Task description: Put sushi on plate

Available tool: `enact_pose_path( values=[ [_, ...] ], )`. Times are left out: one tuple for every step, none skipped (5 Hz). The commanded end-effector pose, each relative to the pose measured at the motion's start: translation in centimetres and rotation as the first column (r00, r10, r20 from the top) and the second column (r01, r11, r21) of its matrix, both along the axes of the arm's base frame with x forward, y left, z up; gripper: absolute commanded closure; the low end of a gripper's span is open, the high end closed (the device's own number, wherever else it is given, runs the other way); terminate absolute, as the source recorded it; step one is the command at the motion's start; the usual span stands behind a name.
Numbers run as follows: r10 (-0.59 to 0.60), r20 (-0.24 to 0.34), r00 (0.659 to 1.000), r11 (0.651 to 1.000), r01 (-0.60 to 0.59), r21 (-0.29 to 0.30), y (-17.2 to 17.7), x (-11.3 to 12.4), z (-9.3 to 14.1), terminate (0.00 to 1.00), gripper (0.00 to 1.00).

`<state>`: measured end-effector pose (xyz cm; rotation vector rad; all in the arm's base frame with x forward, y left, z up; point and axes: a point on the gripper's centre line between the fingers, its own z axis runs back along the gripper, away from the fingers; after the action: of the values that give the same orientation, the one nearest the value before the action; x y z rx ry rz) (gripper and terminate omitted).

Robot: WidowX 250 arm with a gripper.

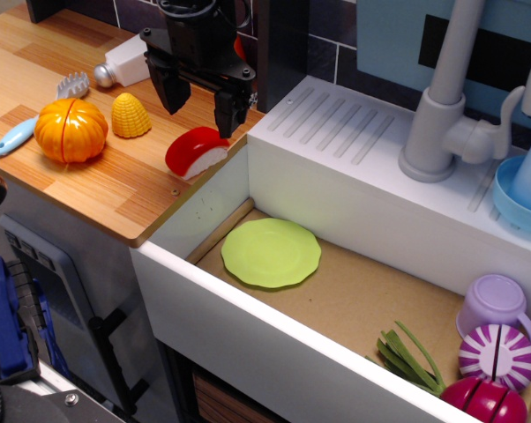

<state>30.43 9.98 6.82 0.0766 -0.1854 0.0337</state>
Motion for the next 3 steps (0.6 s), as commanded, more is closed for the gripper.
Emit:
enact_pose_path(
  values=[
    [0.0,0.0,1.0,1.0,0.0,0.0,0.0,0.0,0.0,0.0,0.0],
    [-0.074,0.01,0.997,0.997,0.073,0.012,1.1,0.5,0.0,0.0,0.0],
    [-0.1,0.021,0.995,0.995,0.1,0.004,2.1,1.2,-0.2,0.0,0.0]
  ],
)
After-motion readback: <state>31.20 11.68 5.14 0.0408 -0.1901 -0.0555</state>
